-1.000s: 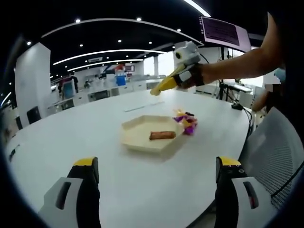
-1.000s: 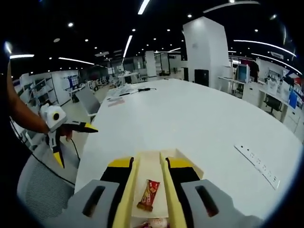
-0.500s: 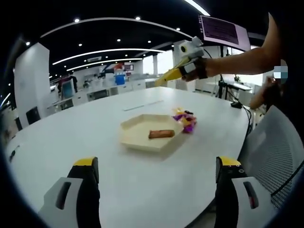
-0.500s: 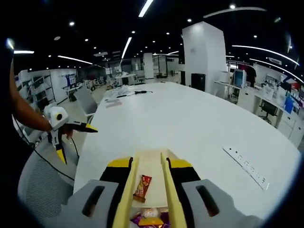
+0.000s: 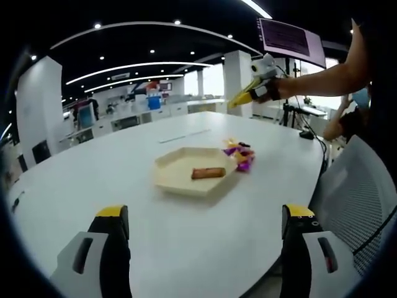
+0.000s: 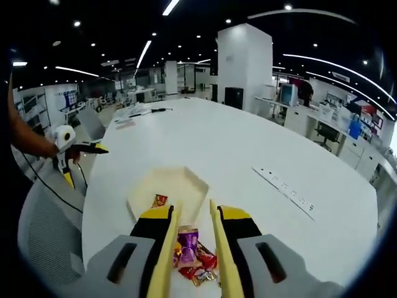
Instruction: Place the target food into the container with the food tongs after gripping and lifting it, then release it inside without dropping or visibly crushing the food.
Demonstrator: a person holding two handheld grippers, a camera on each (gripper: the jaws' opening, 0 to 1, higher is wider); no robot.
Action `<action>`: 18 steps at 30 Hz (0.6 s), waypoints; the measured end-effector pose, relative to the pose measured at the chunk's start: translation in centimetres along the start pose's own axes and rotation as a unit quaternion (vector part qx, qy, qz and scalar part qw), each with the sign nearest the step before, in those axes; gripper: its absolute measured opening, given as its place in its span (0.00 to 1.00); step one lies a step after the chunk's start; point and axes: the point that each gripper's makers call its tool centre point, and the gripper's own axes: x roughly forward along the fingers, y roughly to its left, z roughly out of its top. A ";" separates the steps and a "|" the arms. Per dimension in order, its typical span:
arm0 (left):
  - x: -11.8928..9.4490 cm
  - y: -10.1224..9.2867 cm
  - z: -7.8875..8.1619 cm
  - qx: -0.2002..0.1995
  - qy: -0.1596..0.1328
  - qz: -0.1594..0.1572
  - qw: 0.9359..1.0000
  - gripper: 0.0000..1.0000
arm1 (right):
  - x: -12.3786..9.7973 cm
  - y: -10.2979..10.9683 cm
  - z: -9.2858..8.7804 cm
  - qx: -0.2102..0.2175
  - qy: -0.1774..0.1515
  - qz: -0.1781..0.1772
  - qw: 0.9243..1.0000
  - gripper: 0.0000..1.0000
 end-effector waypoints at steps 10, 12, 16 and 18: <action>0.1 -0.2 -0.1 -0.003 0.001 -0.005 1.000 0.99 | -3.0 -2.6 -3.2 0.019 0.027 -0.048 0.998 0.27; 0.1 -0.3 -0.2 -0.003 0.003 -0.007 1.000 0.99 | -3.2 -3.1 -4.0 0.027 0.035 -0.062 0.997 0.27; 0.1 -0.3 -0.2 -0.002 0.004 -0.008 1.000 0.99 | -3.1 -3.7 -5.2 0.036 0.044 -0.077 0.995 0.27; 0.2 -0.3 -0.2 -0.003 0.004 -0.008 1.000 0.99 | -3.1 -4.1 -5.9 0.040 0.051 -0.090 0.994 0.26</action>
